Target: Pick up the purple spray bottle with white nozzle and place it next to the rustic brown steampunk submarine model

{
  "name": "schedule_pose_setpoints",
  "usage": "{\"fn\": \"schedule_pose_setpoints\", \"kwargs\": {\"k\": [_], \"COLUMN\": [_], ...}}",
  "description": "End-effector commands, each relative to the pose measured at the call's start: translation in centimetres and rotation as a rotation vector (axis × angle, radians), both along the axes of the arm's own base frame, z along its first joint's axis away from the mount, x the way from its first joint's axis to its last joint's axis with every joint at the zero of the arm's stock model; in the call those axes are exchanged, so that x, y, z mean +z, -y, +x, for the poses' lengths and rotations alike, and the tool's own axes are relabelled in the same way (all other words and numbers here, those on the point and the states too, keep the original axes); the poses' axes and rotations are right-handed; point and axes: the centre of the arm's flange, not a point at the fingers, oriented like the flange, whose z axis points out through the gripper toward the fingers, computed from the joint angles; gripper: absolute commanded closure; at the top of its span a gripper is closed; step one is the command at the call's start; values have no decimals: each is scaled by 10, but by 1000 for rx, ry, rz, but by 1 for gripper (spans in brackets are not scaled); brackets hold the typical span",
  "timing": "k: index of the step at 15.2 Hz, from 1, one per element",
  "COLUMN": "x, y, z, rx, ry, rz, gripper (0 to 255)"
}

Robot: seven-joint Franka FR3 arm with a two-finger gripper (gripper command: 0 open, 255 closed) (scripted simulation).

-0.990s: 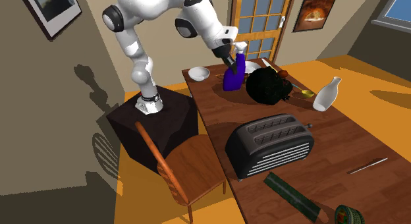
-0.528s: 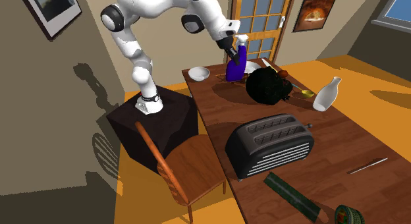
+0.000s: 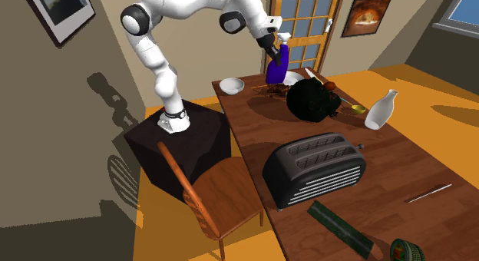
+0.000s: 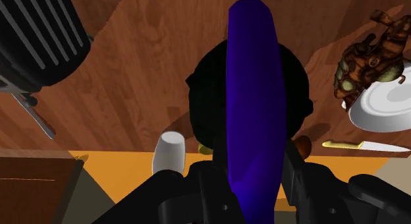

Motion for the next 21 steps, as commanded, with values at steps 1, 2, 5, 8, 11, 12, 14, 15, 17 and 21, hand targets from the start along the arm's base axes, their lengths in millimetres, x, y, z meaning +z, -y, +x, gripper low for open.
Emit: {"fn": "schedule_pose_setpoints", "kwargs": {"k": [1, 2, 5, 8, 11, 12, 14, 15, 17, 21], "x": [-1, -1, -1, -1, 0, 0, 0, 0, 0, -16], "y": [-28, -40, -79, -117, -156, -168, -194, -207, -233, -242], "z": [-6, -9, -18, -28, -37, -40, -47, -50, -56, -59], "rx": [-2, -2, -2, -2, -2, -2, -2, -2, -2, -2], "ry": [0, 0, 0, 0, 0, 0, 0, 0, 0, 0], "rz": [1, 1, 1, 1, 1, 1, 1, 1, 1, 1], "gripper": [255, 255, 255, 255, 255, 255, 255, 255, 255, 255]}}
